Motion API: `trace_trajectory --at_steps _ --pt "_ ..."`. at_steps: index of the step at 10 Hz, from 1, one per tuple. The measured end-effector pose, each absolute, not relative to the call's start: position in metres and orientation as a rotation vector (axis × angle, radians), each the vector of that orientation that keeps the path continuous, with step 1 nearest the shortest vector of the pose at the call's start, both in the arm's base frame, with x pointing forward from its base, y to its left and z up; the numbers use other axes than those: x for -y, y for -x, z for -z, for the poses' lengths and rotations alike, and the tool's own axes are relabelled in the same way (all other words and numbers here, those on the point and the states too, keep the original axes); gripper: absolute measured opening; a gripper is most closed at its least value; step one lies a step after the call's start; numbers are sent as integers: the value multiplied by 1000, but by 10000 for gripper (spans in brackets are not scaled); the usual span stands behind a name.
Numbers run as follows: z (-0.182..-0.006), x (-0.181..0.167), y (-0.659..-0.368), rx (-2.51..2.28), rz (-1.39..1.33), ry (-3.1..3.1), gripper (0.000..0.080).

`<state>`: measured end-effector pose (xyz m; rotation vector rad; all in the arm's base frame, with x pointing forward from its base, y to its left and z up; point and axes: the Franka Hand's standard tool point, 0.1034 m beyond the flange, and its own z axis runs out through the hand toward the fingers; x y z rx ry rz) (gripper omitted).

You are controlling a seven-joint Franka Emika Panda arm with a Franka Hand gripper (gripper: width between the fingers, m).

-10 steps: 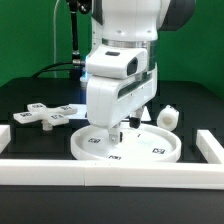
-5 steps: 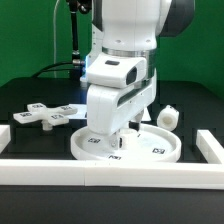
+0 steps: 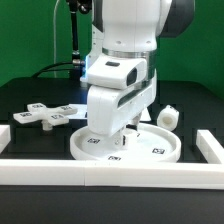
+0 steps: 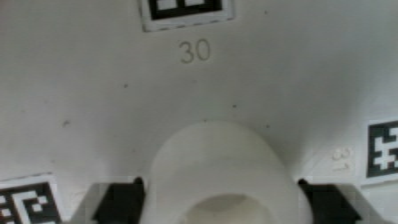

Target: Assemble round table

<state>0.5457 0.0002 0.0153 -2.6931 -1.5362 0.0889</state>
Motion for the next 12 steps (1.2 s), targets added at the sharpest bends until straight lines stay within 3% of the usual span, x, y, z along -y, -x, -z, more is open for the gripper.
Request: trace_trajectory --at_steps 12 --pt "-15 -37 -567 1531 -79 2693 409"
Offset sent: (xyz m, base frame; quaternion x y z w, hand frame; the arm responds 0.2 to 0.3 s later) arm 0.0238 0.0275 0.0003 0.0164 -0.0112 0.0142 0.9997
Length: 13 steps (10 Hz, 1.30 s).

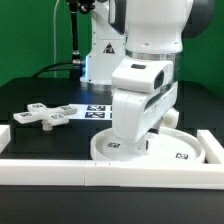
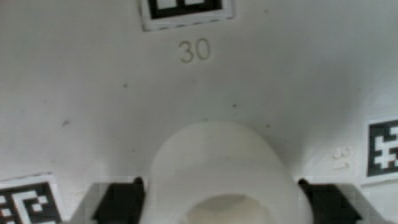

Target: Assemble round table

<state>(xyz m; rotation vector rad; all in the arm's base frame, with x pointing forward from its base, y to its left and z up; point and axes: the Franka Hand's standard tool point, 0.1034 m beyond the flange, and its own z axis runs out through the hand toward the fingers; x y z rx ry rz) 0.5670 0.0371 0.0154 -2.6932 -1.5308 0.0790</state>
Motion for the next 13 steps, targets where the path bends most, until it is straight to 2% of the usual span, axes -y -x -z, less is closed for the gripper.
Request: trace_trajectory --at_steps 3,4,5,6,10,13 --pt "-15 -37 -567 1530 -80 2693 418" --pt "-17 -36 -567 1530 -78 2695 578" --pt "-26 -34 -563 1524 -75 2705 578" --pt "-37 -33 -557 1510 -73 2719 637" --pt "-63 -30 -526 1303 -67 2836 649" --pt "-64 -48 -509 1204 -55 2881 649"
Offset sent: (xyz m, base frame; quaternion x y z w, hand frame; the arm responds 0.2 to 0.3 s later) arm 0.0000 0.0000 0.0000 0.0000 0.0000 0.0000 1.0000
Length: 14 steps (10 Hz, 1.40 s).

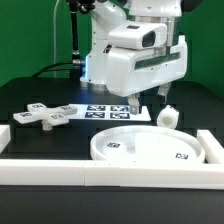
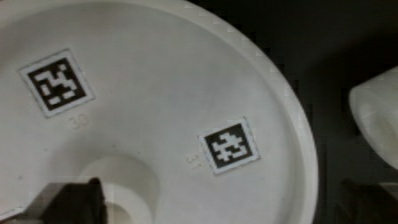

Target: Assemble round table

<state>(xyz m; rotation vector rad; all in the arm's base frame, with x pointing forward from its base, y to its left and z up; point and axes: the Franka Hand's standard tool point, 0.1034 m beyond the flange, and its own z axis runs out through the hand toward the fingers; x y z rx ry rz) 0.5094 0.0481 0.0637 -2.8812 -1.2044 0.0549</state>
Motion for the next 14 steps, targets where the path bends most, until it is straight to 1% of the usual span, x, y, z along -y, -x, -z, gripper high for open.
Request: trace_trajectory --at_steps 3,5,8,10,12,14 --pt "-63 -47 -509 1154 -57 2899 649" --pt "-62 -41 -511 769 -19 3004 649" --pt "-59 -46 -498 97 -29 3068 649" --pt "-57 -54 -495 -158 -46 3055 649" --pt "-57 -55 -495 -273 -52 3043 649" --pt "-56 -58 -494 -536 -62 2996 649"
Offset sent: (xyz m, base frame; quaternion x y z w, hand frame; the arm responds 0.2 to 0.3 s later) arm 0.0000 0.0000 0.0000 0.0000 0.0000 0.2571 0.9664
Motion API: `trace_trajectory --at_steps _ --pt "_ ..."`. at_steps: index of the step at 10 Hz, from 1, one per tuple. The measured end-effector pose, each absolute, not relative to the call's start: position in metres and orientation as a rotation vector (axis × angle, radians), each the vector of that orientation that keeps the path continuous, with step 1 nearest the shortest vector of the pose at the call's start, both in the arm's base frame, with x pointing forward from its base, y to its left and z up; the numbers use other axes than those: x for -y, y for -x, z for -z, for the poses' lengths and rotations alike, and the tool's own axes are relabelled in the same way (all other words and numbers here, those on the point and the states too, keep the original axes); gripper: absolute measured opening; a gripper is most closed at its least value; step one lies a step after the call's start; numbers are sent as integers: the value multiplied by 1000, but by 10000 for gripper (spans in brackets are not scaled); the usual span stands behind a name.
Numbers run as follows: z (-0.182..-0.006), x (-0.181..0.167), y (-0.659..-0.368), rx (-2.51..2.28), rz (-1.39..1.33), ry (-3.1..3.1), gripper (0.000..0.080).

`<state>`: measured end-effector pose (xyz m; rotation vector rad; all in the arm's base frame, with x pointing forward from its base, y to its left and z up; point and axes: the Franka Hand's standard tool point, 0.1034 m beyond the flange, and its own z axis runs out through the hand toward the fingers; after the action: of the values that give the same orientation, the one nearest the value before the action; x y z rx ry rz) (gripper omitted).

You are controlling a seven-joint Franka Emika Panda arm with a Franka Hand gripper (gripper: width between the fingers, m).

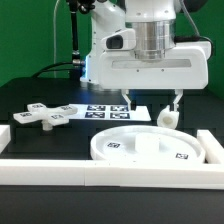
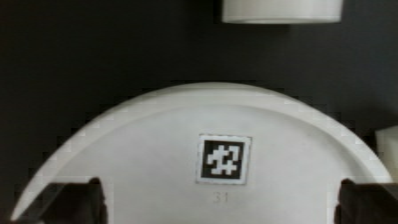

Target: Assemble round table

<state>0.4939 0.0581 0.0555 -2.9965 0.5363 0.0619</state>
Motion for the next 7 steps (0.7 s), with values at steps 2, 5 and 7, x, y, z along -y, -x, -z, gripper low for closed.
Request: trace_trajectory --at_steps 2,5,7 --pt "-44 -66 -476 -786 -72 2936 649" --pt "-40 -75 -467 -755 -87 2944 649" --pt "-39 -73 -464 -729 -134 2951 649"
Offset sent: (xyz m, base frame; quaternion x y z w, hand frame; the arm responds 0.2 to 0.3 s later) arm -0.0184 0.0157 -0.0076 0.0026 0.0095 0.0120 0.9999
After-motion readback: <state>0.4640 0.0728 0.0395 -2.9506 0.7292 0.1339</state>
